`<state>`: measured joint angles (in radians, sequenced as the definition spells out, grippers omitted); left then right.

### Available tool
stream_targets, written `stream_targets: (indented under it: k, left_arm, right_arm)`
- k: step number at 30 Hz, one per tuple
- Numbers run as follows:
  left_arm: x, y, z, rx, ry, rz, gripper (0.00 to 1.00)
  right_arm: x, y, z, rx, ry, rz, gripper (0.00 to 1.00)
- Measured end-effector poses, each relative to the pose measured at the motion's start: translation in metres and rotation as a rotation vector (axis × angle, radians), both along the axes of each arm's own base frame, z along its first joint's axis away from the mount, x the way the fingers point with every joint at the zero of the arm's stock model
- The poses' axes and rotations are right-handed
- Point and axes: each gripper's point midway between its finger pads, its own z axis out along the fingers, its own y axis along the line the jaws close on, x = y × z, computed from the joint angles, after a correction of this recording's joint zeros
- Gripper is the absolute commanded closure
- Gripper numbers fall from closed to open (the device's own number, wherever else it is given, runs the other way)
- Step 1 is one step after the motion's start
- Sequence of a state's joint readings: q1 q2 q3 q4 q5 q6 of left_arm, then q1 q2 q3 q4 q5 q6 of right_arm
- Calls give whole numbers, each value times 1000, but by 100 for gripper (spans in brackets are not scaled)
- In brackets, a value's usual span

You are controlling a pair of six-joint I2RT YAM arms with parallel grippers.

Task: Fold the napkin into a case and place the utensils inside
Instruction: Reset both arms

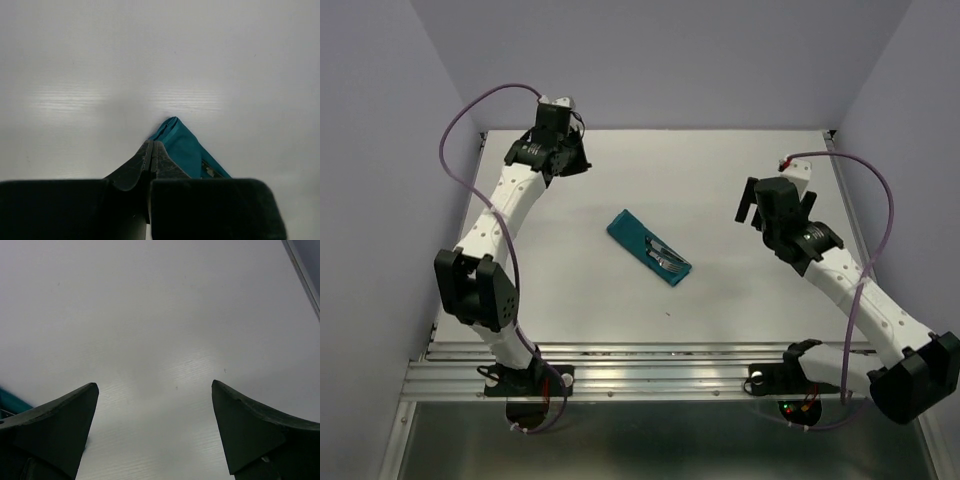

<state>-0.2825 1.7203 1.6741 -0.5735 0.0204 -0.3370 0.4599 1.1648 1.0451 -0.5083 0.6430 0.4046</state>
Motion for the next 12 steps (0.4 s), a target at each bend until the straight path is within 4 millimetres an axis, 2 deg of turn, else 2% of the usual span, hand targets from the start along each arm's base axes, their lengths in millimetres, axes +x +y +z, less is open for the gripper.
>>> stream_targets:
  k: [2, 5, 8, 12]
  left_arm:
    - [-11, 6, 27, -10, -66, 9, 91]
    - [-30, 14, 46, -16, -119, 20, 91]
    - [-51, 21, 52, -18, -143, 29, 91]
    - [-65, 27, 46, -13, -134, 39, 91]
  right_arm:
    - [-9, -4, 4, 37, -30, -20, 0]
    - [-19, -8, 2, 78, -52, -44, 0]
    - [-26, -12, -6, 96, -48, -63, 0]
    - [-32, -15, -19, 97, -27, -84, 0]
